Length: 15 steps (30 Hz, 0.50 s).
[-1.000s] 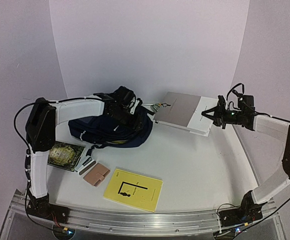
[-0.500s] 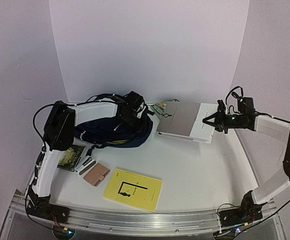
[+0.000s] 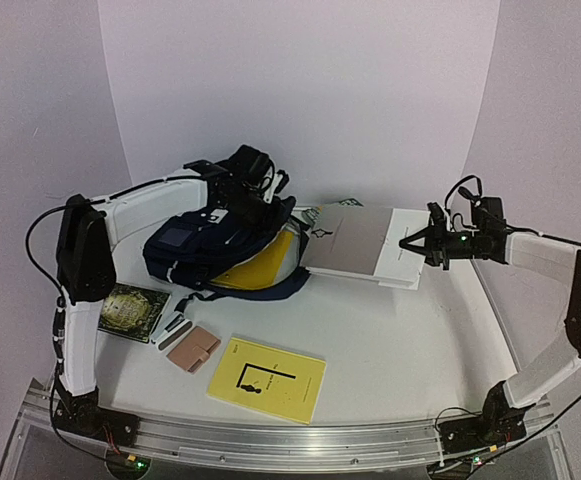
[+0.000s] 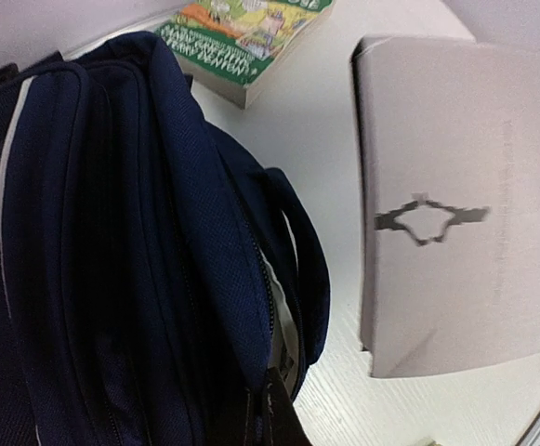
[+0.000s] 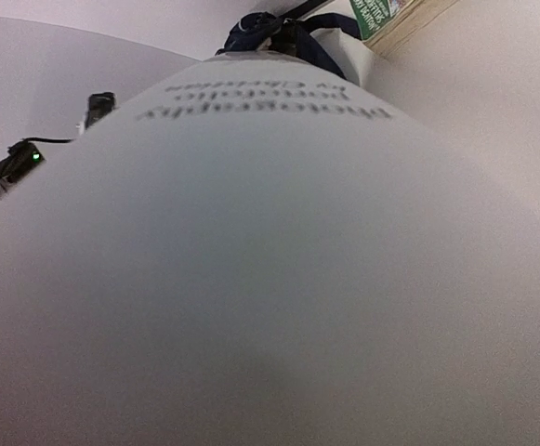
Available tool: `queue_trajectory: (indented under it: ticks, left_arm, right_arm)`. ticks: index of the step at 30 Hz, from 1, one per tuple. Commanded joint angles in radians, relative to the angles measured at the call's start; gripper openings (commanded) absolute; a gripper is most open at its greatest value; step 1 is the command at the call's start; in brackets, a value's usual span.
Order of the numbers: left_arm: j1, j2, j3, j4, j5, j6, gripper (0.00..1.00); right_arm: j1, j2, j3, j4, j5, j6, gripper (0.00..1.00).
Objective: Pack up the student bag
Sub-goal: Place the book in the student bag.
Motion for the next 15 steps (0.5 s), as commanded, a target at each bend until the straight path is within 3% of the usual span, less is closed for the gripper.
queue_trajectory:
  ticks: [1,15]
  left_arm:
    - [-0.008,-0.18,0.031,0.039,0.041,0.009,0.0]
    - [0.0,-0.277,-0.009,0.087,0.181,0.029,0.0]
  right_arm:
    - [0.043,0.04,0.025,0.253,-0.061,0.169,0.0]
    - [0.313,0.434,0.2,0.796,0.068,0.663,0.0]
